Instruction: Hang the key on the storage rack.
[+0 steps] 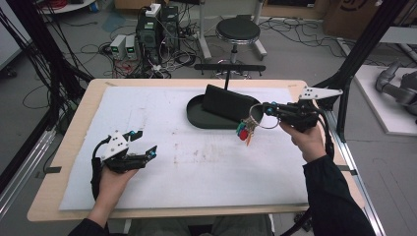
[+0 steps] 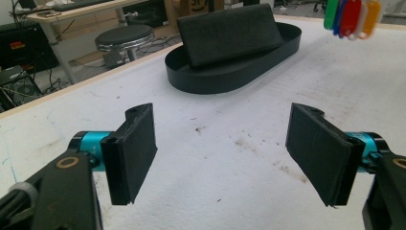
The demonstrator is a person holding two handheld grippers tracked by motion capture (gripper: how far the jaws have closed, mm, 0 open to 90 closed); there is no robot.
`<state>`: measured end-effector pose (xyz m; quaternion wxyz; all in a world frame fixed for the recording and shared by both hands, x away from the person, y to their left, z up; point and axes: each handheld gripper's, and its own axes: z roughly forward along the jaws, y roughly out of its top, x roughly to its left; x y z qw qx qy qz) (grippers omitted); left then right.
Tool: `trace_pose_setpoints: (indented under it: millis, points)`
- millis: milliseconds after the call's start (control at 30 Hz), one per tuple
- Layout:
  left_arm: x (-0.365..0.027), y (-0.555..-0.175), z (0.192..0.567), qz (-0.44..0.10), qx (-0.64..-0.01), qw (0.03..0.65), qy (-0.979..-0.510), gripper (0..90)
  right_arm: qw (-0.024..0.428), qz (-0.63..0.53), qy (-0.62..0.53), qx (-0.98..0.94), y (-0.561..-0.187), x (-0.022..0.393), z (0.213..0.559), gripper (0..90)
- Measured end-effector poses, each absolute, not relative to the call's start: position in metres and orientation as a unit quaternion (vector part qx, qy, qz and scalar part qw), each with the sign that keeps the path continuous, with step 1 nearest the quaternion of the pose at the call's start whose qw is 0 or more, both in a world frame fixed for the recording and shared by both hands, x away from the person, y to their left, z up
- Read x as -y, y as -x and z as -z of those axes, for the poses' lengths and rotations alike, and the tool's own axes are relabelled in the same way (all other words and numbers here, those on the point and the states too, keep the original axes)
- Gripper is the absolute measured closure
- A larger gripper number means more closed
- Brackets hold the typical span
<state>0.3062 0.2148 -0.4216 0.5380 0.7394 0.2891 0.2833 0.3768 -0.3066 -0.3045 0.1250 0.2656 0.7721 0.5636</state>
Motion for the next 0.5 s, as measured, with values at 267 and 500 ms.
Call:
trace_pose_setpoints:
  millis: [267, 500]
  points:
    - [-0.216, -0.306, 0.422, -0.283, -0.29, 0.538, -0.739, 25.7, 0.152, -0.562, -0.259, -0.771, -0.394, 0.301, 0.284, 87.1]
    - [-0.218, -0.306, 0.422, -0.284, -0.292, 0.538, -0.738, 25.7, 0.169, -0.558, -0.276, -0.764, -0.41, 0.303, 0.278, 87.1]
